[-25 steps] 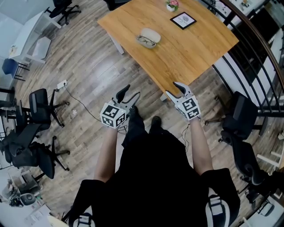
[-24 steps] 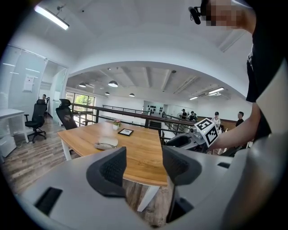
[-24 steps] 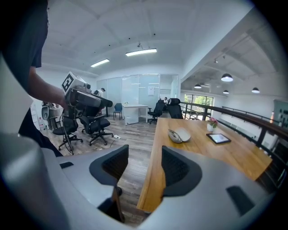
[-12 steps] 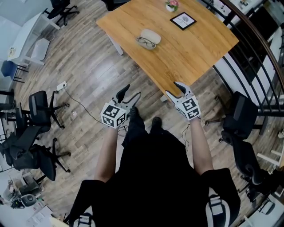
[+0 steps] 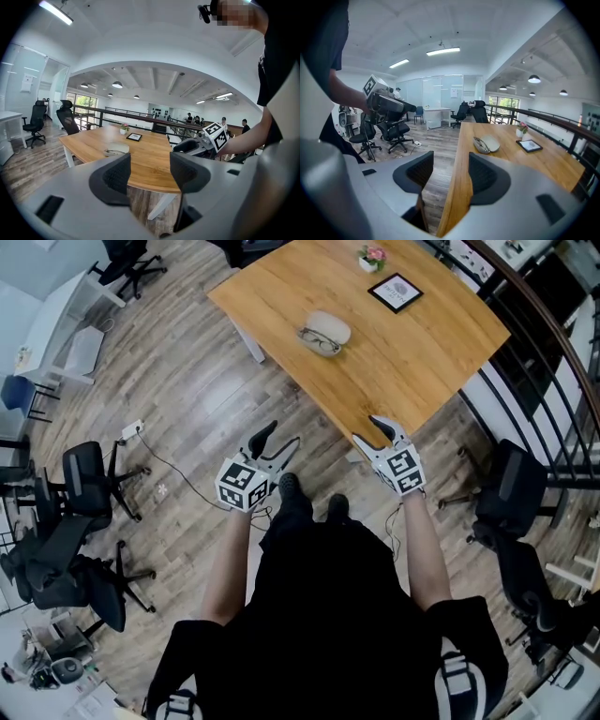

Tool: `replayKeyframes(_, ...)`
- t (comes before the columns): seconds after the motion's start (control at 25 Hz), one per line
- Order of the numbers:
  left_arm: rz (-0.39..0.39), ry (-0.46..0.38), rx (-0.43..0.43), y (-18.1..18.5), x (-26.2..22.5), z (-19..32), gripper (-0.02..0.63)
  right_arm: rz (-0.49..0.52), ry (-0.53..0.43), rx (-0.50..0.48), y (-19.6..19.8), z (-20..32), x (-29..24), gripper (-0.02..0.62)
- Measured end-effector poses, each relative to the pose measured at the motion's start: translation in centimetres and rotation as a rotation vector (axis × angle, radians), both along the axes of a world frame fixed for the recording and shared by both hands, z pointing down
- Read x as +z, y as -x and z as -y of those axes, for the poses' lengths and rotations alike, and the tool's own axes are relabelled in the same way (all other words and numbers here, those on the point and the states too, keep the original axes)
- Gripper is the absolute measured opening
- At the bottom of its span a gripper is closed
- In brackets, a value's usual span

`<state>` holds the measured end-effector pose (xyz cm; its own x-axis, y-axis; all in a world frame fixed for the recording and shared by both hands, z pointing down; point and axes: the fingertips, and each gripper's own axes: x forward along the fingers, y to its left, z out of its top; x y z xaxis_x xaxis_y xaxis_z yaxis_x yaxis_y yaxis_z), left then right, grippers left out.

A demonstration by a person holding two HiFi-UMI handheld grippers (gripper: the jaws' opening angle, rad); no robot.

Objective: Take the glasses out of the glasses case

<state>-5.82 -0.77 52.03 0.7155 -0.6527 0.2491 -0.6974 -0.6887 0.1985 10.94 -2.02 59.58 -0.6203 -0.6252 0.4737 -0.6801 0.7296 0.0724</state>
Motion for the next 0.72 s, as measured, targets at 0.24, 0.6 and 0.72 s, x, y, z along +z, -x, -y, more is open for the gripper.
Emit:
replayKeyframes(0.24,-0.002,0.01,0.045,2.7,-0.2,3.5,0.265,-0.004,-0.02,0.036,3.5,3.2,-1.2,0.244)
replayKeyframes(0.6,-0.013,0.008,0.117,7.8,-0.8,8.7,0.265,-0.006,-0.014,0.124,7.8,7.3,-0.8,0.236)
replayKeyframes(0.72,-0.016,0.026,0.141,8.9,-0.2,9.3,0.265,-0.008,0.0,0.158,8.7,7.6,-0.2,0.235)
